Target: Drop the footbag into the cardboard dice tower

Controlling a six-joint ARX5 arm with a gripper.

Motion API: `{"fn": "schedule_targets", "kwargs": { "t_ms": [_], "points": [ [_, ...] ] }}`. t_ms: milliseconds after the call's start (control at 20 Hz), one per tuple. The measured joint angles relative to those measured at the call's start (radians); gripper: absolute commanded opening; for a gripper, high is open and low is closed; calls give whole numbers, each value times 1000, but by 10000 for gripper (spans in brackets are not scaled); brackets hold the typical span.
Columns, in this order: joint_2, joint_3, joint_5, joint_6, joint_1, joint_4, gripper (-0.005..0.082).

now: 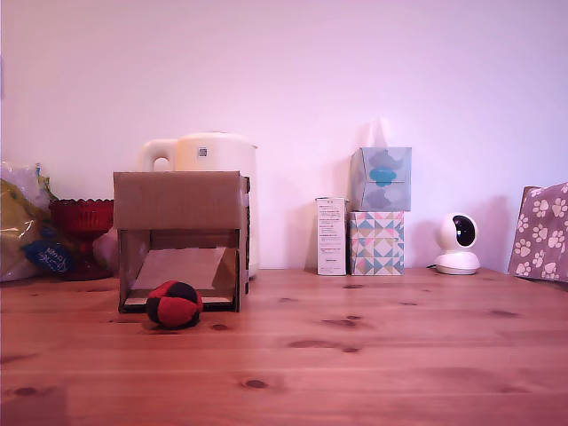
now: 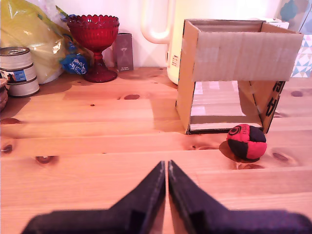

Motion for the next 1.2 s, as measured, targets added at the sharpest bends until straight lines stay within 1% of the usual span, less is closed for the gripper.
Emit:
{"fn": "schedule_targets", "kwargs": {
  "t_ms": [450,600,800,850,900,950,1000,1050,1200],
  "points": [
    [0,0,1,-1,0,0,-24],
    [0,-1,74,-3,0,47,-24],
    [0,18,138,-9,-1,60,-24],
    [0,26,152,-21,-6,75,-24],
    [0,30,165,-43,-13,101,-24],
    [0,36,186,-76,-24,113,-24],
    [0,40,200,-90,-37,115,-24],
    [0,44,211,-99,-48,115,-24],
    [35,71,231,-102,-76,113,-24]
  ]
}}
